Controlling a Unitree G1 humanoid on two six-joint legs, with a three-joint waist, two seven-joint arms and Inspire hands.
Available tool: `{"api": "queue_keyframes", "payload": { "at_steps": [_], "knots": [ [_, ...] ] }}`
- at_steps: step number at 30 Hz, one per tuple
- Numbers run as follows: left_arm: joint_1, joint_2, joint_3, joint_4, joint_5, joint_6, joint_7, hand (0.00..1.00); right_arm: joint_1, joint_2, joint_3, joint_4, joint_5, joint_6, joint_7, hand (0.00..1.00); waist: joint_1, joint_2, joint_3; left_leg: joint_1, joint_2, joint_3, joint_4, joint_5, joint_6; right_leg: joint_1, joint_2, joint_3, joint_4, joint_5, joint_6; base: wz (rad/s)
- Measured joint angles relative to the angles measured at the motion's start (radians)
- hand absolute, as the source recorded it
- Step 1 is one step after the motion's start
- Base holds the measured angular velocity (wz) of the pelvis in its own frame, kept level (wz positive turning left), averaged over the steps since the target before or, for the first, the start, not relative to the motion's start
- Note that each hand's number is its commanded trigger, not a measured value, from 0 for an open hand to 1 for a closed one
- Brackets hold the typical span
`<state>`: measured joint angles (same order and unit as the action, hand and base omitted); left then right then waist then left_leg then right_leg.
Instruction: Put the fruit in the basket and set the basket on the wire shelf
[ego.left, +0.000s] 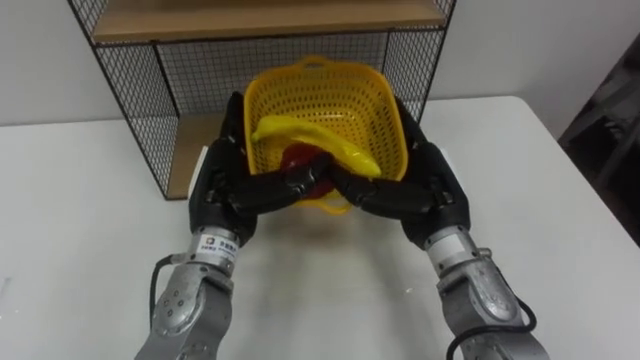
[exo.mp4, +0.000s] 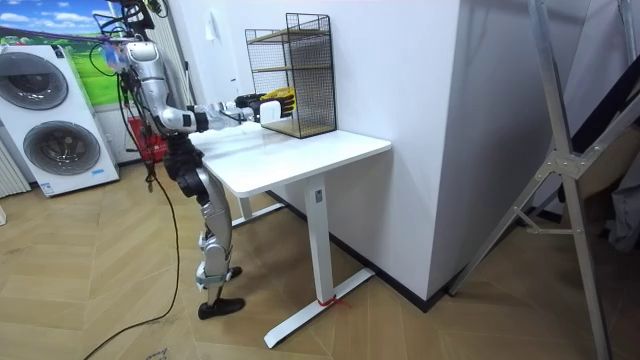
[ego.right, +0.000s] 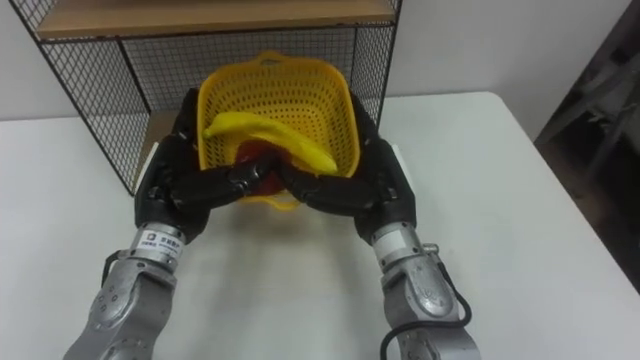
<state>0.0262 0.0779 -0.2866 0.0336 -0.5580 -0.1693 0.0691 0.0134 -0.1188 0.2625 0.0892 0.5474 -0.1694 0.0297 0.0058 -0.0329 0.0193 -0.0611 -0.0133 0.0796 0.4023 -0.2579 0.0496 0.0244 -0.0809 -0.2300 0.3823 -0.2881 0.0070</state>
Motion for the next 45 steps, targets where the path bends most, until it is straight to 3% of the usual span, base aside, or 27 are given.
{"api": "queue_keyframes", "payload": {
  "at_steps": [3, 9, 17, 21, 25, 29, 31, 36, 45],
  "knots": [
    [0.000, 0.002, -0.001, 0.000, 0.000, 0.017, 0.000, 0.00, -0.006, -0.001, -0.001, 0.014, 0.000, 0.010, -0.008, 0.00, 0.000, 0.000, 0.0000, 0.006, 0.000, 0.002, -0.032, 0.020, -0.002, 0.004, 0.005, 0.002, -0.029, 0.020, -0.002, 0.00],
    [-0.001, 0.002, 0.008, 0.017, 0.001, 0.036, 0.017, 0.00, -0.023, -0.001, -0.006, 0.063, 0.004, 0.023, -0.006, 0.00, 0.001, 0.001, -0.0005, 0.039, 0.002, 0.002, -0.063, 0.024, -0.005, 0.041, 0.013, 0.002, -0.057, 0.032, -0.003, -0.01],
    [-0.043, 0.000, 0.037, 0.054, 0.022, 0.099, 0.038, 0.00, -0.126, 0.007, -0.011, 0.179, 0.050, 0.090, -0.005, 0.00, 0.007, 0.001, 0.0000, 0.054, 0.003, -0.003, -0.066, 0.028, -0.005, 0.065, 0.014, -0.017, -0.078, 0.040, -0.004, 0.04],
    [-0.129, -0.014, 0.071, 0.118, 0.022, 0.143, 0.068, 0.00, -0.266, 0.007, -0.013, 0.302, 0.056, 0.140, -0.027, 0.00, 0.016, -0.003, 0.0021, 0.055, 0.001, -0.003, -0.075, 0.035, -0.004, 0.063, 0.012, -0.017, -0.077, 0.041, -0.004, 0.00],
    [-0.221, -0.016, 0.095, 0.205, 0.022, 0.158, 0.099, 0.00, -0.368, 0.004, -0.015, 0.339, 0.075, 0.173, -0.050, 0.00, 0.030, -0.009, 0.0040, 0.066, 0.000, -0.005, -0.101, 0.048, -0.006, 0.077, 0.016, -0.022, -0.109, 0.055, -0.005, 0.00],
    [-0.258, -0.017, 0.109, 0.232, 0.003, 0.180, 0.117, 0.00, -0.415, 0.006, -0.015, 0.388, 0.082, 0.195, -0.052, 0.00, 0.030, -0.008, 0.0049, 0.065, -0.001, -0.013, -0.097, 0.052, -0.006, 0.084, 0.016, -0.033, -0.121, 0.060, -0.006, 0.07],
    [-0.278, -0.019, 0.117, 0.258, -0.006, 0.216, 0.120, 0.00, -0.436, 0.006, -0.017, 0.422, 0.083, 0.232, -0.065, 0.00, 0.028, -0.007, 0.0045, 0.066, -0.002, -0.026, -0.099, 0.053, -0.006, 0.092, 0.016, -0.045, -0.129, 0.063, -0.006, 0.12],
    [-0.325, -0.033, 0.145, 0.315, -0.005, 0.277, 0.126, 0.00, -0.489, 0.008, -0.022, 0.491, 0.084, 0.275, -0.082, 0.00, 0.027, -0.004, 0.0038, 0.055, -0.003, -0.034, -0.096, 0.052, -0.007, 0.091, 0.016, -0.061, -0.129, 0.063, -0.006, 0.09],
    [-0.410, -0.031, 0.178, 0.397, -0.018, 0.323, 0.147, 0.00, -0.559, 0.009, -0.024, 0.565, 0.105, 0.298, -0.080, 0.00, 0.029, 0.003, 0.0003, 0.057, -0.005, -0.040, -0.094, 0.056, -0.008, 0.095, 0.011, -0.072, -0.132, 0.063, -0.006, 0.03]
  ]
}}
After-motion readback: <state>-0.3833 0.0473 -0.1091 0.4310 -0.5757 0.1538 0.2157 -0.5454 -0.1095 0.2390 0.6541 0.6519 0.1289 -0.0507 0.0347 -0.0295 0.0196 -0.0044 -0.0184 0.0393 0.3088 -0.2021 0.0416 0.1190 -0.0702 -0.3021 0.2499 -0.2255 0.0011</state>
